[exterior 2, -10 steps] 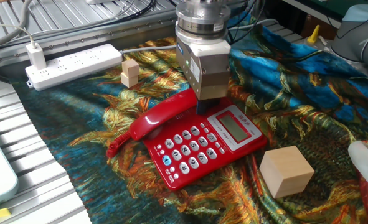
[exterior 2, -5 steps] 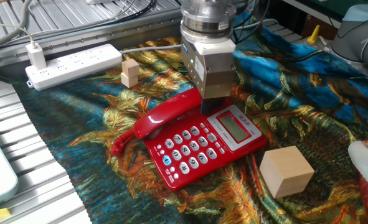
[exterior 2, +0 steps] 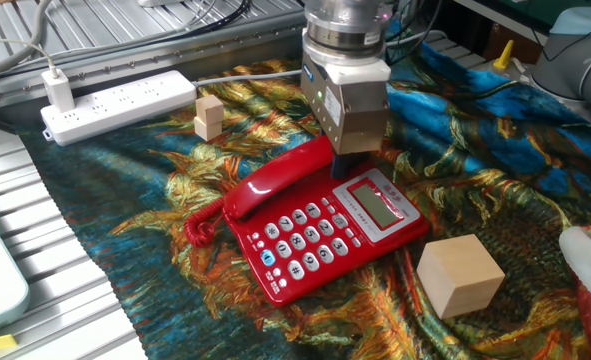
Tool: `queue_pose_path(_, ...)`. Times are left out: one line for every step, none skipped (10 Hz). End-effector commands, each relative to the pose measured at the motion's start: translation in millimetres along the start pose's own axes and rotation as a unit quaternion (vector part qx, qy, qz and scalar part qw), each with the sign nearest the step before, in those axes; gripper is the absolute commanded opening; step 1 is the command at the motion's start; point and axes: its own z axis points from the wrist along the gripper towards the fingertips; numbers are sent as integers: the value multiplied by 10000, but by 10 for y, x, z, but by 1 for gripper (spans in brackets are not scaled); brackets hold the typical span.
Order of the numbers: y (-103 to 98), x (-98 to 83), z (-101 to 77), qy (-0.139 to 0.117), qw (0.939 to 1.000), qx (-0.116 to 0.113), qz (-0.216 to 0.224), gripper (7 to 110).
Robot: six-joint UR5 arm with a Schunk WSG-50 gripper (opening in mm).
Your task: Place the handset of the telephone on the corresponding phone cradle
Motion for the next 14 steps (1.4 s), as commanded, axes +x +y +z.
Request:
queue_pose_path(17,42,34,-89,9999,-81,-25,7)
queue_pose_path(11,62,48,-96,9999,-84,-48,7)
queue_pose_path(3,76,56,-99,9999,-76,-63,7)
queue_pose_path(1,89,59,-102,9999,-69,-71,7)
queue_pose_path(-5,99,62,-107,9999,-54,-87,7)
queue_pose_path(-15,98,65,-110,9999,-47,-111,7)
queue_pose_path(-24,91,71,-124,9998,-52,-142,7)
queue_pose_path(-59,58,80,-187,9996,-33,-213,7)
queue_pose_path(-75,34,99,-249,9993,-62,-267,7)
queue_pose_path(-93,21,120,-310,9990,-24,-332,7)
queue_pose_path(-96,20,127,-322,9989,-12,-348,7)
queue_pose_path(-79,13,130,-351,9987,-45,-370,7)
queue_pose_path(-76,17,131,-358,9986,-47,-386,7)
queue_pose_path(-79,26,126,-344,9986,-42,-393,7)
